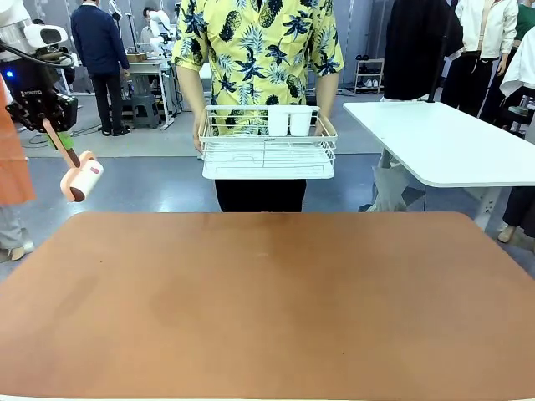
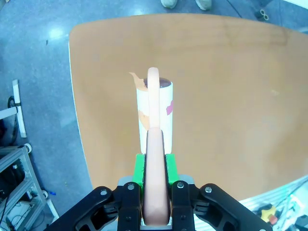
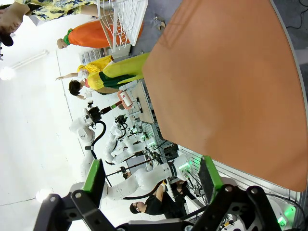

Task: Clean the table.
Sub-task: Place the Lint Roller down when the Dish drying rack is positioned in the middle of the table.

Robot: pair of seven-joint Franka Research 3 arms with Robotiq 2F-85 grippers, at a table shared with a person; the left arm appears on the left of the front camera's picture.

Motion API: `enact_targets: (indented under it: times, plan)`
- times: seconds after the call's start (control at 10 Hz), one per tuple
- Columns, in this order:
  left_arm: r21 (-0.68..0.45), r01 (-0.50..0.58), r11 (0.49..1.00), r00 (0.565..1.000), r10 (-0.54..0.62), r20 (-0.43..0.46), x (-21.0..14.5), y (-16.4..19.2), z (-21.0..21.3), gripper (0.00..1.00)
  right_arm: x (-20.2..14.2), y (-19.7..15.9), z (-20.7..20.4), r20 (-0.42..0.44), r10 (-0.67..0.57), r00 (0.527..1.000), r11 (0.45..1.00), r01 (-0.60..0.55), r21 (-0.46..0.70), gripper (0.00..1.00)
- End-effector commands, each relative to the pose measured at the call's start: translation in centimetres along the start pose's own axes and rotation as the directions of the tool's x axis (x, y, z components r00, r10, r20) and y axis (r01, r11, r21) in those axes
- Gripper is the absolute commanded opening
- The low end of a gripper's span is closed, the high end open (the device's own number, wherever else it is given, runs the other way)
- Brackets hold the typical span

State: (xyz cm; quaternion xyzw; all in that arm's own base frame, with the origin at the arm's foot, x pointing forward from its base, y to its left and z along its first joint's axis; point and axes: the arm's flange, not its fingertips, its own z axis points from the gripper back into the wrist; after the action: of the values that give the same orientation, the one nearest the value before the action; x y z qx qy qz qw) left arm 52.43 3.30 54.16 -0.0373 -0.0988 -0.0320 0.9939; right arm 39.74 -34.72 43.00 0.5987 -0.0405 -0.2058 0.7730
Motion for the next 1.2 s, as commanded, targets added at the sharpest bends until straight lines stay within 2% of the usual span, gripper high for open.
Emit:
enact_targets:
  times: [0.0, 1.1]
  plan:
    - [0.015, 0.000, 1.000, 1.000, 0.000, 0.004, 0.01, 0.10, 0.28, 0.19, -0.13, 0.31, 0.04, 0.001, 0.006, 1.000, 1.000, -0.006, -0.002, 1.00]
    - [0.015, 0.000, 1.000, 1.000, 0.000, 0.004, 0.01, 0.10, 0.28, 0.19, -0.13, 0.31, 0.04, 0.001, 0.006, 1.000, 1.000, -0.006, -0.002, 1.00]
